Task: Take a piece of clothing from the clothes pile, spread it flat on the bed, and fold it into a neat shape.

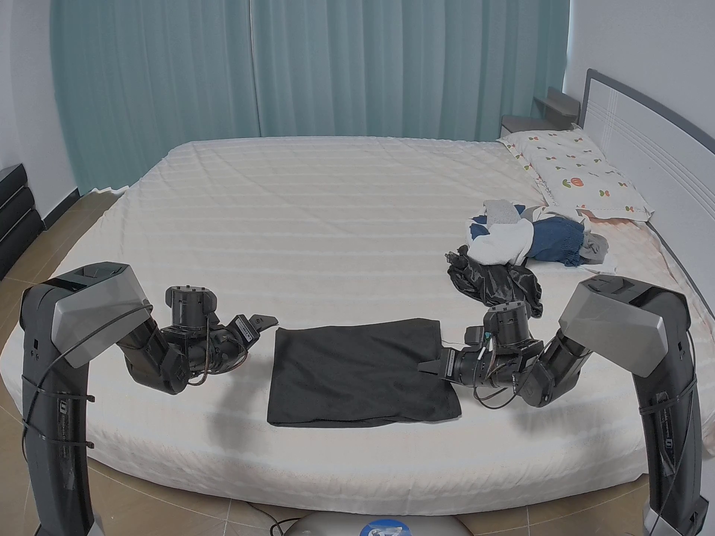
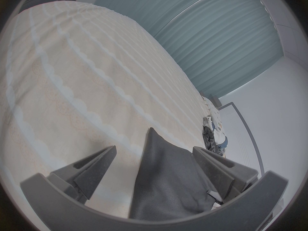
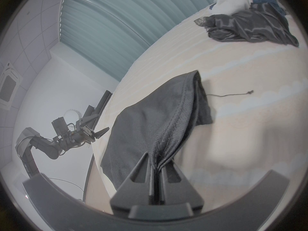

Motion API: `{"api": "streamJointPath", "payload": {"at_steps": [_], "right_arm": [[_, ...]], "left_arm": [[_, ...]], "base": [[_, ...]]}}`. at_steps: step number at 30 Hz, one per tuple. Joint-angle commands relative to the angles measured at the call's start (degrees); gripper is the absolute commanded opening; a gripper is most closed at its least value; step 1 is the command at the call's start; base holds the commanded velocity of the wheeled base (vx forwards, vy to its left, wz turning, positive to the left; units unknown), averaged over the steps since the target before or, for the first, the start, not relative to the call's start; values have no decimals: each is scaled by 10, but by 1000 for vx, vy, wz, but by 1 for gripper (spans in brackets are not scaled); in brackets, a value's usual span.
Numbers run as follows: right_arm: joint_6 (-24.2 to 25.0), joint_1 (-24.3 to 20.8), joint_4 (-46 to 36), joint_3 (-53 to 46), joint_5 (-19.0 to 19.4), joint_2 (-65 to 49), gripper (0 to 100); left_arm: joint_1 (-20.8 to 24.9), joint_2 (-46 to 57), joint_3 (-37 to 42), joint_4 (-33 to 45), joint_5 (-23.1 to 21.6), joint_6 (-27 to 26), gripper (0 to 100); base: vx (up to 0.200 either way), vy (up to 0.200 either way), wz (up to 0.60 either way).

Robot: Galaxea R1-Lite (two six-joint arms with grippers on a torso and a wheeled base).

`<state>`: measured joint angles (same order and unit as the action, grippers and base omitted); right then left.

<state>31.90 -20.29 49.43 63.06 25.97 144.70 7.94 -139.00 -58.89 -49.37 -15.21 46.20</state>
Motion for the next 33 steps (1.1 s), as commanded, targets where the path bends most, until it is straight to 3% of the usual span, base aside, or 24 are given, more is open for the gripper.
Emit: {"api": "streamJointPath", "payload": {"at_steps": [1, 17, 18, 23, 28, 33], "right_arm": [[-2, 15, -1, -36, 8, -32, 0], [-4, 8, 1, -31, 11, -21, 0], [-4, 8, 1, -31, 11, -21, 100], [-3, 8, -3, -28, 8, -21, 100], [-4, 17, -8, -5, -28, -8, 100], [-6, 15, -64, 0, -28, -11, 100]], "left_arm": [[1, 1, 1, 1, 0, 0, 100], [1, 0, 0, 1, 0, 1, 100], [1, 0, 0, 1, 0, 1, 100], [1, 0, 1, 1, 0, 2, 100], [1, 0, 1, 0, 0, 2, 100], [1, 0, 0, 0, 0, 2, 100]], "base": [[0, 0, 0], [0, 0, 0], [0, 0, 0], [0, 0, 0], [0, 0, 0], [0, 0, 0]]}}
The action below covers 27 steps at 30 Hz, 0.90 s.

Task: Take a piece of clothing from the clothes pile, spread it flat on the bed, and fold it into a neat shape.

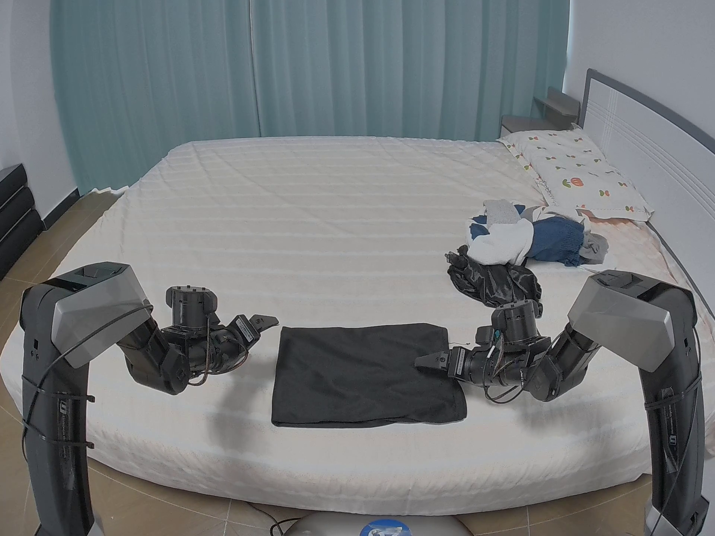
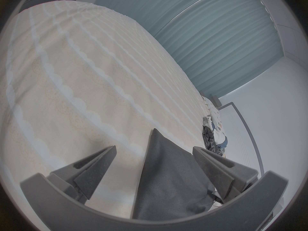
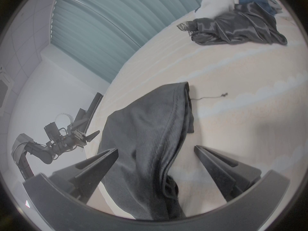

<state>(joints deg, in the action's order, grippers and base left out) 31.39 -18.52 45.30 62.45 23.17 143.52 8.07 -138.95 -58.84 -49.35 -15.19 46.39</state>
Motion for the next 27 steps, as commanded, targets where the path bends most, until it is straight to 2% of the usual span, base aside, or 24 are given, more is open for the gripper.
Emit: {"api": "streamJointPath", "payload": {"at_steps": [1, 12, 20, 21, 27], "right_arm": [[-2, -3, -27, 9, 0, 2, 100], [0, -42, -79, 70, 32, 25, 100], [5, -60, -82, 84, 31, 29, 100], [5, -60, -82, 84, 31, 29, 0], [6, -53, -75, 88, 19, 34, 0]], "left_arm": [[0, -1, 0, 0, 0, 0, 100], [0, -1, 0, 0, 0, 1, 100], [0, -2, 0, -1, 0, 1, 100], [0, -2, 0, -1, 0, 1, 100], [0, -1, 0, -1, 0, 1, 100]], "base": [[0, 0, 0], [0, 0, 0], [0, 0, 0], [0, 0, 0], [0, 0, 0]]}}
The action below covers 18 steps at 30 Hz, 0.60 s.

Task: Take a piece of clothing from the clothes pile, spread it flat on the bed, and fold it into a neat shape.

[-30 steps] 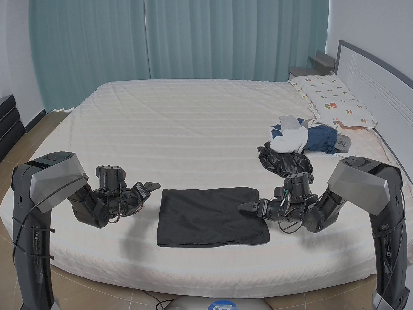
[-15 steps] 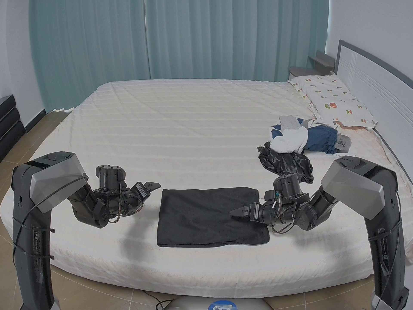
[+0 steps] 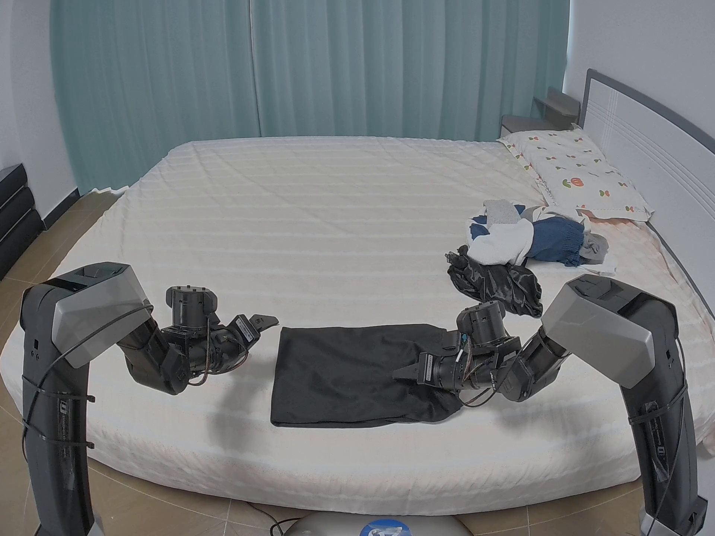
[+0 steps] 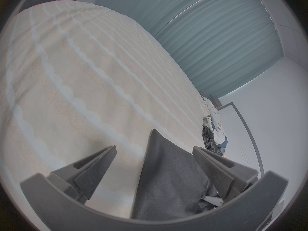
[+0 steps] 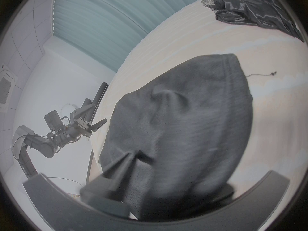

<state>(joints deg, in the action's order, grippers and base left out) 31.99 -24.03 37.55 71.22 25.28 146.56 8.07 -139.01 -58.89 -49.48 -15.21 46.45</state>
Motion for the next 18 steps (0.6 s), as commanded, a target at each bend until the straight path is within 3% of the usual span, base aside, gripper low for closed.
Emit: {"api": "streamJointPath", "payload": {"at_steps": [1, 18], "right_arm": [[0, 2, 2, 1, -2, 4, 0], [-1, 24, 46, -64, -21, -46, 0]], "left_arm": [[0, 0, 0, 0, 0, 0, 100], [3, 4, -7, 45, -1, -3, 100]], "base": [[0, 0, 0], [0, 0, 0]]}}
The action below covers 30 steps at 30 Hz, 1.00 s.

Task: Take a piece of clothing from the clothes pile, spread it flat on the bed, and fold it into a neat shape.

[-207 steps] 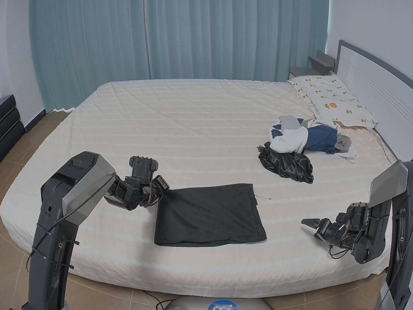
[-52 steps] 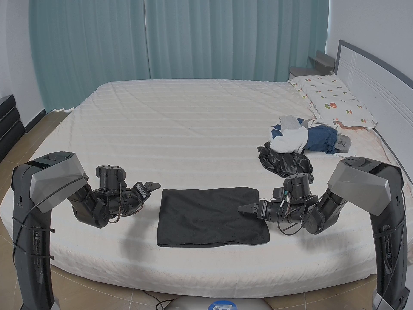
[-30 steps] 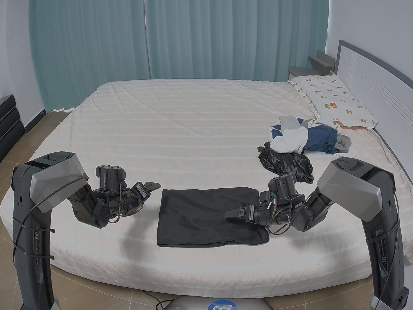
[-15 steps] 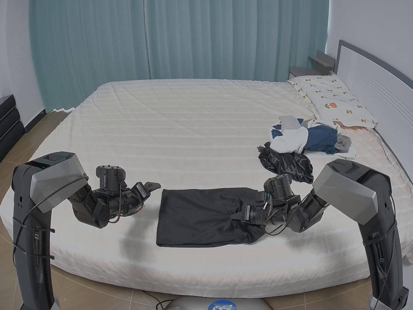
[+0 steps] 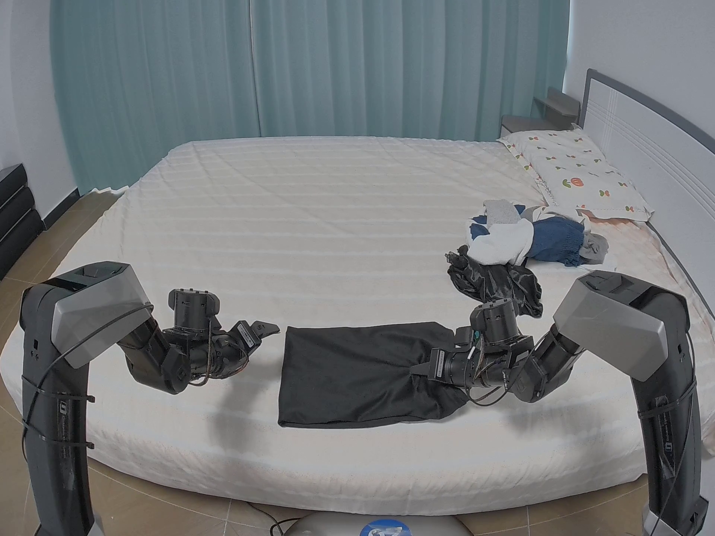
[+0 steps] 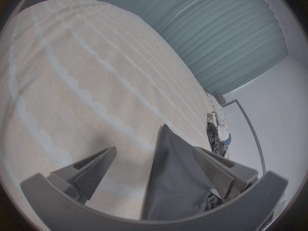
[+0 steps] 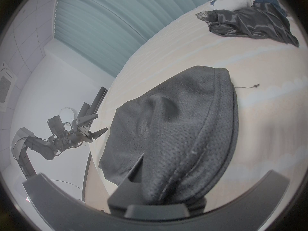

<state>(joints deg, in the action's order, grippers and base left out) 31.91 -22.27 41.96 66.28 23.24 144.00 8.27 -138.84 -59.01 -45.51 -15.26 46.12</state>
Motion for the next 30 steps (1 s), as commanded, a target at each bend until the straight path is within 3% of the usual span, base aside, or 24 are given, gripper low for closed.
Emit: {"api": "streamJointPath", "payload": {"at_steps": [1, 30], "right_arm": [[0, 7, 1, -15, 0, -21, 0], [-3, 43, 5, -95, 6, -67, 0]], "left_arm": [[1, 3, -6, 7, 0, 0, 100], [2, 2, -11, 19, 0, 0, 100]], "base": [[0, -200, 0], [0, -200, 0]]}}
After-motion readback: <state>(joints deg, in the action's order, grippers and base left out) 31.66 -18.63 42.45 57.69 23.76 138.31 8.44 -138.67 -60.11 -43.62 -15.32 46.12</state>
